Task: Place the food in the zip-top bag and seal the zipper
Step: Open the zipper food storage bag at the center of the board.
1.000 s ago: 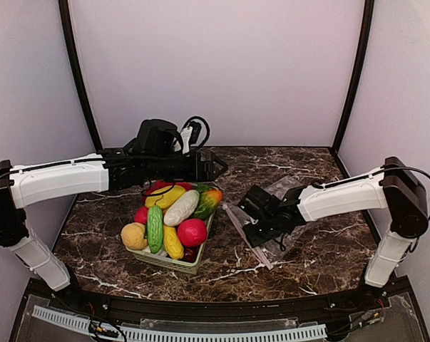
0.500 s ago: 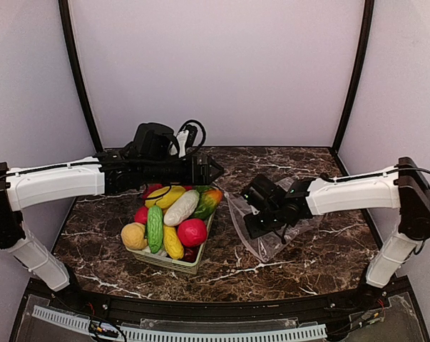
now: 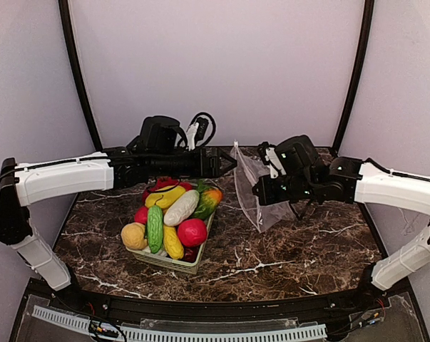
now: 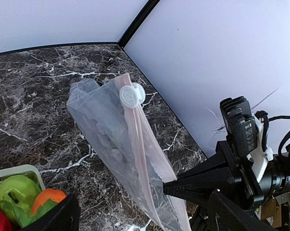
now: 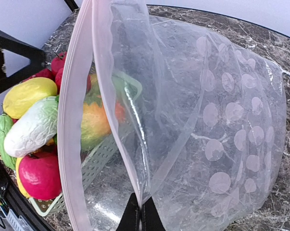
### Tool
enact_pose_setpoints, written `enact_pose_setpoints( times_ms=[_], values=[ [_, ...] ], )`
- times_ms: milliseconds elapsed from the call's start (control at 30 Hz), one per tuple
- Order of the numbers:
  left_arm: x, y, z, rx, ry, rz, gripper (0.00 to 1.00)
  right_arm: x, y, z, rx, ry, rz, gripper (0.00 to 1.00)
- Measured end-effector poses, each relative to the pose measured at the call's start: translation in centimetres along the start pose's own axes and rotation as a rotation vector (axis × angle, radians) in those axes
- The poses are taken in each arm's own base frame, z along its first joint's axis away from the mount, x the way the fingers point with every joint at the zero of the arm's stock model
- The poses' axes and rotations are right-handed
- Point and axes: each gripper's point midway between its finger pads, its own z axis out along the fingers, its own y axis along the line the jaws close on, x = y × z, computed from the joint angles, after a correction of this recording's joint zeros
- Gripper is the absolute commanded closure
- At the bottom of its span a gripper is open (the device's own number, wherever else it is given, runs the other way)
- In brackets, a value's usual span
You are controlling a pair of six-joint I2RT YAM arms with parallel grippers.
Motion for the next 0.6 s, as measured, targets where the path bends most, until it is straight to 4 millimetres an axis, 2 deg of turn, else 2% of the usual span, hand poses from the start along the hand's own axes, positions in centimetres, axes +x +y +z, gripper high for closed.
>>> enact_pose_setpoints(
  times_ms=[167, 367, 500, 567, 600],
  values=[
    [0.1, -0.7, 1.2, 0.040, 0.011, -0.005, 0.07, -1.3, 0.9, -1.3, -0.054, -0.046, 0.006, 1.00],
    [1.4, 0.3, 2.9, 0.024, 0.049, -0.037, 0.13, -2.1, 1.5, -2.4, -0.094, -0.078, 0.009, 1.00],
    [2.2, 1.1, 4.0, 0.005, 0.073, -0.061, 0.30, -2.7, 2.1, -3.3, -0.131, -0.106, -0.003, 1.00],
    [2.3, 1.3, 4.4, 0.000, 0.076, -0.070, 0.42, -3.1, 2.4, -3.5, -0.147, -0.123, -0.011, 1.00],
    [2.2, 1.3, 4.6, -0.001, 0.075, -0.080, 0.52, -3.2, 2.5, -3.6, -0.150, -0.128, -0.015, 1.00]
  ],
)
